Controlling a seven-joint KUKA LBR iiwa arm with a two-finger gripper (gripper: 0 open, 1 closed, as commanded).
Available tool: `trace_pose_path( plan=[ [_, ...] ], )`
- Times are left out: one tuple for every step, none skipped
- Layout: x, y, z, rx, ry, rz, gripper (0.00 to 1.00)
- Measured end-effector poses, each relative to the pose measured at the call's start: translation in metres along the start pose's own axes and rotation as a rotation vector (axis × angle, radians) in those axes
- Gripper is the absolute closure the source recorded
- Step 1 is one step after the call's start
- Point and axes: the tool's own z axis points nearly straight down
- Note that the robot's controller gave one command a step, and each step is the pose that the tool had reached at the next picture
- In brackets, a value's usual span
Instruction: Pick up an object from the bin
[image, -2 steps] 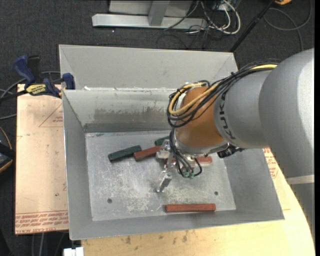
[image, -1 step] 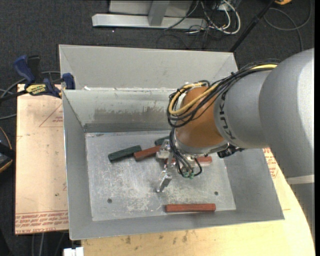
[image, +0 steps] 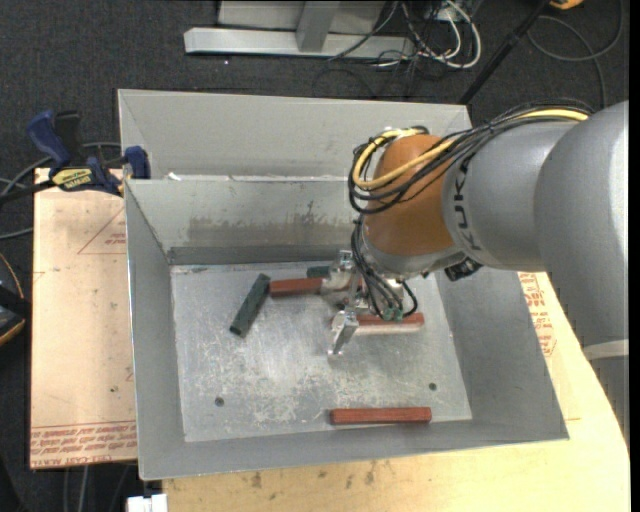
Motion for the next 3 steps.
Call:
trace_pose_path(
  plan=[
    [-0.032,-0.007,-0.002,0.005,0.001,0.002,0.0],
    [-0.008,-0.075,0.009,0.003,-0.007,-0.306,1.0],
    [-0.008,-0.075,0.009,0.003,-0.007,-0.306,1.0]
  ],
)
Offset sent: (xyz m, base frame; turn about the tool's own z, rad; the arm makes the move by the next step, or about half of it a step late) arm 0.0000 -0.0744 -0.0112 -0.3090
